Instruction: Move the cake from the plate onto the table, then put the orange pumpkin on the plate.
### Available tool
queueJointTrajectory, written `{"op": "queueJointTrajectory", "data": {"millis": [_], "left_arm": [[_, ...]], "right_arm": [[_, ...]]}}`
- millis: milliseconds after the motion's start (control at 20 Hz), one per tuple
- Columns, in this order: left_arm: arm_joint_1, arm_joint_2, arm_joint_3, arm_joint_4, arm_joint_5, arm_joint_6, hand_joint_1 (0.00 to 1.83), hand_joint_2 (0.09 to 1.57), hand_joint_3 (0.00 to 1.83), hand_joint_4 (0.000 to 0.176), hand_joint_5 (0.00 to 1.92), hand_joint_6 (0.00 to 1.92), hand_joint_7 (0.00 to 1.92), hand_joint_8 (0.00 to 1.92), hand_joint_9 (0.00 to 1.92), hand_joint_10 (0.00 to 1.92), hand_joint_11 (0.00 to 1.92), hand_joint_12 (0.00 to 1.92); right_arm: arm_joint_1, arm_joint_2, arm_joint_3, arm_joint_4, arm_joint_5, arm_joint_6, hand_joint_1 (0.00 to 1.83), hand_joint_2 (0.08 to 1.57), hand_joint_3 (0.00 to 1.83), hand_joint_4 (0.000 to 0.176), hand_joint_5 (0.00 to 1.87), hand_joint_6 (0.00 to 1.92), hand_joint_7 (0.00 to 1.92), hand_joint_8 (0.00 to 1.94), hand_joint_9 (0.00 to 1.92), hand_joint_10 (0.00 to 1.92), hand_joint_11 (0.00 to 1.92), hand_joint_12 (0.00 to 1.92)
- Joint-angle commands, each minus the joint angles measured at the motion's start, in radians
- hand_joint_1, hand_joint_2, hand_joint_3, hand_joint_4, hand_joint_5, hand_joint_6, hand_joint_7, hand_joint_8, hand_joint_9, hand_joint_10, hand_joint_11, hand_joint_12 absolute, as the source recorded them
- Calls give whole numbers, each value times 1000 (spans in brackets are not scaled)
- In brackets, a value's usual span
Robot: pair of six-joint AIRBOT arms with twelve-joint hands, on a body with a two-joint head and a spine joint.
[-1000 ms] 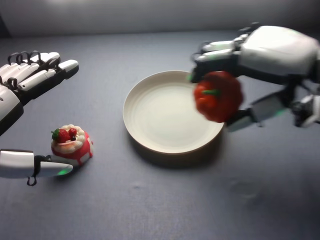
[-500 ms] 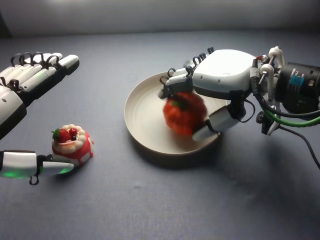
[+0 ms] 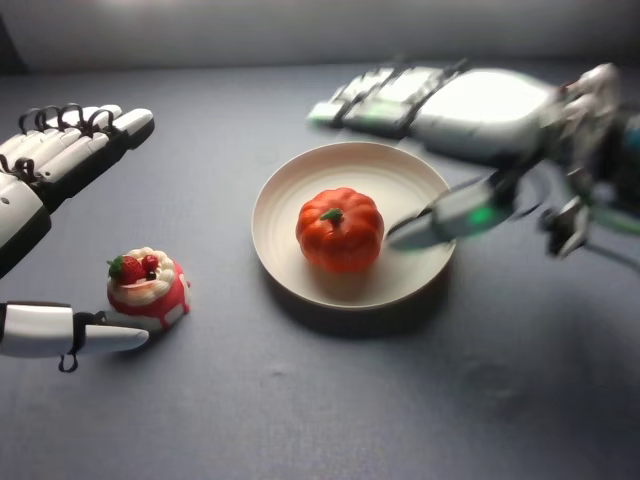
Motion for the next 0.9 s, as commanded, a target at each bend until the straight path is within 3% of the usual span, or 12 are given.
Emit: {"op": "queueJointTrajectory", "data": {"millis": [0,200,250,300,450,500,550,600,650,750,800,850], "left_arm": [[-3,7,-3,-10,-140,-9,902,777,0,109,27,1,0,0,0,0,0,0],[32,15,-16,-28,-176,-15,915,789,5,84,12,0,0,0,0,0,0,0],[41,17,-18,-34,-189,-21,915,789,5,84,12,0,0,0,0,0,0,0],[51,20,-22,-41,-207,-26,917,787,4,106,11,0,0,0,0,0,0,0],[76,27,-31,-57,-265,-36,881,806,13,108,0,0,0,0,0,0,0,0],[80,29,-34,-57,-286,-40,798,820,19,72,1,0,0,0,0,0,0,0],[82,31,-36,-57,-302,-43,798,820,19,72,1,0,0,0,0,0,0,0],[83,31,-37,-57,-315,-46,771,836,24,73,0,0,0,0,0,0,0,0],[85,31,-37,-57,-333,-54,772,843,27,67,0,0,0,0,0,0,0,0],[87,30,-37,-55,-366,-72,710,866,33,98,0,0,0,0,12,5,51,24],[87,29,-36,-51,-381,-80,591,928,17,60,0,0,44,0,68,31,9,420],[87,28,-34,-48,-402,-91,452,1009,27,22,48,7,92,5,105,27,1,650]], "right_arm": [[14,30,-8,56,151,4,605,989,2,130,0,0,0,0,16,6,125,59],[-37,187,-112,132,307,-2,619,985,1,120,0,0,3,1,9,3,92,60],[-64,216,-135,163,351,-9,619,985,1,120,0,0,3,1,9,3,92,60],[-101,248,-160,208,407,-19,690,1002,6,91,0,0,0,0,0,0,9,8],[-221,326,-229,314,540,-27,691,992,0,93,6,2,9,3,0,0,0,0],[-268,353,-256,346,591,-28,905,988,0,108,7,1,10,2,0,0,0,0],[-302,369,-274,371,625,-33,905,988,0,108,7,1,10,2,0,0,0,0],[-331,380,-289,398,666,-36,989,1033,13,64,15,3,45,13,0,0,0,0],[-370,385,-300,433,721,-36,955,1047,17,37,19,4,49,12,0,0,0,0],[-452,403,-330,504,850,-36,777,1057,3,54,176,10,226,12,198,18,117,61],[-486,413,-349,536,921,-37,694,1144,5,24,200,4,266,6,257,15,150,97],[-524,420,-367,566,996,-38,610,1219,6,15,272,6,380,11,391,24,270,170]]}}
